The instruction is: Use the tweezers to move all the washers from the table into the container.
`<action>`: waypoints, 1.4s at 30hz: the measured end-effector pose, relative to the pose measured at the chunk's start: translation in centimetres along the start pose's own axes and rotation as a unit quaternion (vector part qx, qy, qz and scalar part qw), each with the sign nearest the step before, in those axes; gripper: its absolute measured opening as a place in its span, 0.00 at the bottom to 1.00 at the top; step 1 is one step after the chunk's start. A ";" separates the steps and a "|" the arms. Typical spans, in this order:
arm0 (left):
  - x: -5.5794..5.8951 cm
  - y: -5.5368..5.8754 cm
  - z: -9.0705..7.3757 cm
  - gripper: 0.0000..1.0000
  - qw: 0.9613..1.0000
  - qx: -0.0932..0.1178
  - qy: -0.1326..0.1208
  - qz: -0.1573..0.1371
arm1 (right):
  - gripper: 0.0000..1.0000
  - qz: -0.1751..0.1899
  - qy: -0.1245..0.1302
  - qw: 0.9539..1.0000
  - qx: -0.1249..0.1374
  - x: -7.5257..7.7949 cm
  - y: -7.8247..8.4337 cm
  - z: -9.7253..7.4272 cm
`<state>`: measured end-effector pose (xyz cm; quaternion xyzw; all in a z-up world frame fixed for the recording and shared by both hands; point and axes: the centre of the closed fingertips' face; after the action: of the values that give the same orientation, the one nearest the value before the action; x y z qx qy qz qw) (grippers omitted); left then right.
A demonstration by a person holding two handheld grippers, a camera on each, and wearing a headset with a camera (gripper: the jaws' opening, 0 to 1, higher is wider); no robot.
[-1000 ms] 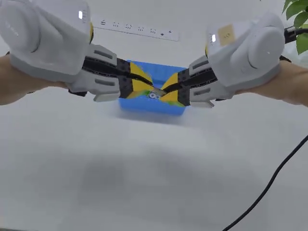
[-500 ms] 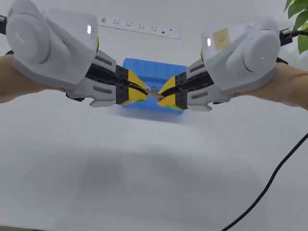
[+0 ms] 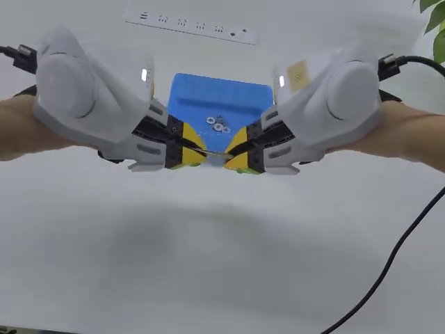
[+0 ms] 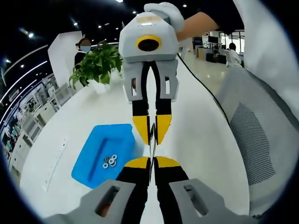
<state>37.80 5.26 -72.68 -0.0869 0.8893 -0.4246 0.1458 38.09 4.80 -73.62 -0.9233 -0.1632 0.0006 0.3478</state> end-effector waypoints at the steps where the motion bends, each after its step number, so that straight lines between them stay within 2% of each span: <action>1: 0.2 0.2 0.2 0.07 1.000 -0.002 0.003 -0.001 | 0.07 0.001 -0.001 1.000 0.001 -0.1 0.0 0.1; 6: 0.6 1.7 1.3 0.07 1.000 -0.019 0.011 -0.010 | 0.07 0.013 -0.003 1.000 0.008 -0.5 0.2 0.7; 9: 0.6 2.9 2.3 0.07 0.999 -0.037 0.014 -0.009 | 0.07 0.023 0.000 1.000 0.007 -0.6 1.0 1.8; 14: 0.7 4.3 3.7 0.07 0.998 -0.057 0.021 -0.011 | 0.07 0.039 0.000 0.999 -0.003 -0.4 2.9 3.4; 21: 1.1 5.9 5.0 0.08 0.995 -0.088 0.040 -0.019 | 0.08 0.053 -0.015 0.998 -0.023 -0.7 4.4 4.8; 22: 1.2 5.7 4.9 0.08 0.995 -0.083 0.041 -0.029 | 0.08 0.049 -0.015 0.998 -0.035 -0.8 4.8 4.9; 25: 1.1 5.7 5.0 0.08 0.996 -0.080 0.038 -0.032 | 0.09 0.051 -0.019 0.998 -0.039 -0.7 5.2 5.4; 28: 0.8 5.7 4.9 0.12 0.995 -0.081 0.032 -0.037 | 0.09 0.048 -0.020 0.998 -0.039 -0.6 5.0 5.4; 35: 0.9 5.7 4.9 0.12 0.995 -0.085 0.035 -0.031 | 0.10 0.036 -0.017 0.998 -0.044 -0.7 5.0 5.4; 39: 1.4 5.5 5.0 0.12 0.995 -0.081 0.046 -0.039 | 0.11 0.036 -0.010 0.998 -0.051 -0.6 5.0 5.4; 42: 1.4 5.4 5.1 0.12 0.995 -0.079 0.045 -0.044 | 0.11 0.038 -0.007 0.998 -0.057 -0.5 5.0 5.4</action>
<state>37.96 4.53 -80.21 -0.1180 0.9212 -0.3622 0.0796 38.46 4.59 -80.93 -0.9472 -0.1304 0.0107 0.2929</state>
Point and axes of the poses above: the centre of the closed fingertips' face, and the gripper's own axes: z roughly forward along the fingers, x roughly to its right, y roughly out of its underside, and after that the axes turned 1 degree about -y, right-handed
